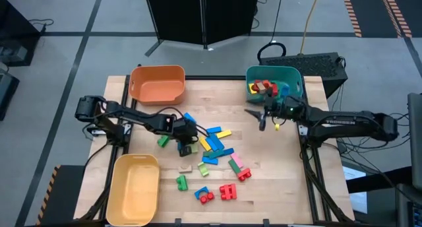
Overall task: Sort blocks by size
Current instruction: Put the light green arch block into the blue bin
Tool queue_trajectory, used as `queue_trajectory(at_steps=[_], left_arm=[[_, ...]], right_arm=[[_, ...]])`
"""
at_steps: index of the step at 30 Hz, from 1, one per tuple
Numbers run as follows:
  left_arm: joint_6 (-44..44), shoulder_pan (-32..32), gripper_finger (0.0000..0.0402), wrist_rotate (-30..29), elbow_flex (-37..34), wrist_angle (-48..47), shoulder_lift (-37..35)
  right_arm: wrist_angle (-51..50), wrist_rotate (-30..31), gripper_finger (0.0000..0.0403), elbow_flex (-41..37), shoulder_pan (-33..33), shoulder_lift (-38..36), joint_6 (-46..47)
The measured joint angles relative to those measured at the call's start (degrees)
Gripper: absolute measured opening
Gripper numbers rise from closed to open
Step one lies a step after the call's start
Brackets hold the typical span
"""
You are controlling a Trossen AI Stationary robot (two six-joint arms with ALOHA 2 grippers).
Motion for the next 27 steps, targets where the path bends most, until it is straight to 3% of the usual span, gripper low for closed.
queue_trajectory(at_steps=[10,16,27], left_arm=[[-2.7,1.66,0.0025,0.31,2.89,2.87,0.0],[-4.42,3.44,0.0025,5.73,3.92,9.19,0.0],[-8.87,4.09,0.0025,8.86,5.57,15.18,0.0]], right_arm=[[4.42,0.22,0.0176,0.0,11.25,7.92,-17.85],[13.23,0.32,0.0176,0.0,16.35,14.09,-27.9],[18.37,0.57,0.0176,2.33,20.74,22.05,-33.16]])
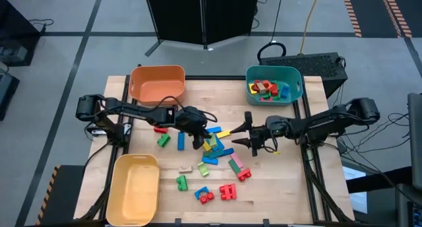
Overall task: Sort blocks by size
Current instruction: Put the light green arch block into the blue bin
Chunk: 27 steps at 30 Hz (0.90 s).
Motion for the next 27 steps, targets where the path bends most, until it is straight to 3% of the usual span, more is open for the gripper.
queue_trajectory(at_steps=[6,11,21,27], left_arm=[[-6.88,1.64,0.0024,1.14,0.02,0.09,0.0],[-9.11,2.51,0.0024,1.75,0.02,0.07,0.0],[-10.66,2.99,0.0024,3.2,0.02,0.04,0.0],[-12.06,2.99,0.0024,3.98,0.02,0.14,-0.02]], right_arm=[[-4.69,0.34,0.0176,6.35,2.67,5.79,-1.55],[-9.33,7.36,0.0181,11.41,4.73,11.45,-4.44],[-11.76,21.67,0.0284,18.11,8.38,17.98,-7.89],[-12.61,25.76,0.0287,20.03,9.61,23.1,-10.52]])
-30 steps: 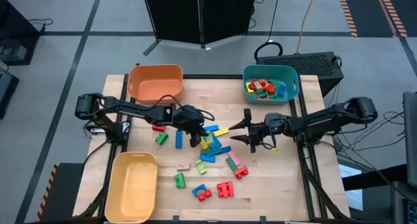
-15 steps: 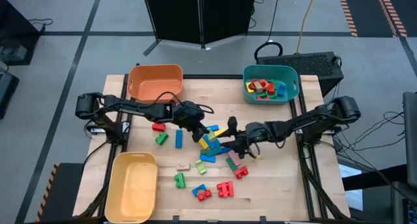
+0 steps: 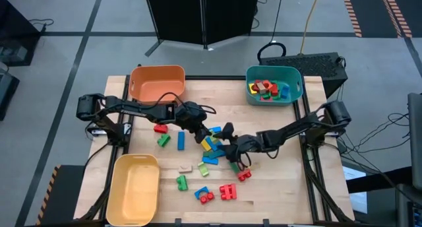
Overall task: Sort blocks by size
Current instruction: Put the light green arch block into the blue bin
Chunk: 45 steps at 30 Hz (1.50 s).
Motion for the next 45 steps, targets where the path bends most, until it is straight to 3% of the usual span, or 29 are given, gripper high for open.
queue_trajectory(at_steps=[5,13,31,36,45], left_arm=[[-0.04,-0.74,0.0024,0.05,0.0,0.05,0.0],[-0.07,-1.56,0.0024,0.05,-0.01,-0.06,0.0],[0.5,-1.57,0.0024,0.05,-0.02,-0.1,0.0],[2.39,-1.56,0.0027,0.05,-0.02,0.02,0.0],[3.13,-0.59,0.0094,0.07,-0.02,-0.01,0.0]], right_arm=[[0.18,8.16,0.0251,2.48,1.48,3.69,-1.04],[0.58,12.98,0.0197,4.51,3.12,4.22,-2.8],[0.06,12.86,0.0119,4.65,4.21,4.23,-5.54],[0.07,12.88,0.0119,4.65,4.21,4.23,-5.54],[0.03,13.18,0.0118,4.65,4.17,4.21,-3.55]])
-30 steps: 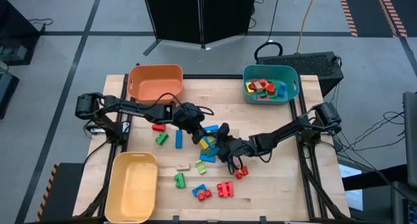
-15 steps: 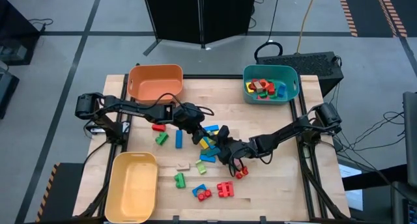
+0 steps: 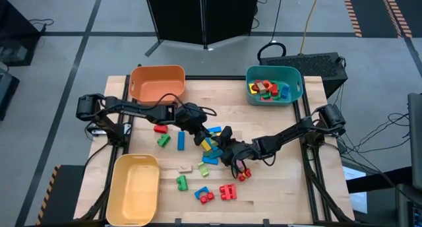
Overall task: Sort blocks by size
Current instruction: Put the light green arch block into the blue bin
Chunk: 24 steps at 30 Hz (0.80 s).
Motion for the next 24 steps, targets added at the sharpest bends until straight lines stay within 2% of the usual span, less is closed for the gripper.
queue_trajectory(at_steps=[5,9,14,19,24], left_arm=[[0.98,1.35,0.0142,0.26,0.0,-0.04,-0.02],[2.53,2.3,0.0163,0.31,0.0,-0.24,-1.08],[7.67,2.82,0.0166,-0.1,-0.04,-0.74,-5.01],[13.4,2.7,0.0166,-5.31,-0.42,-2.99,-10.64],[15.54,1.32,0.0166,-8.76,-2.5,-3.4,-15.29]], right_arm=[[-0.01,0.15,0.012,0.0,-0.02,0.0,1.46],[-0.52,1.76,0.012,0.0,-0.1,-0.01,2.55],[-3.04,7.62,0.012,-0.02,-1.35,-0.56,4.01],[-9.63,6.97,0.0121,-0.02,-4.78,-3.07,13.16],[-19.2,7.01,0.0122,-0.15,-8.44,-8.27,21.85]])
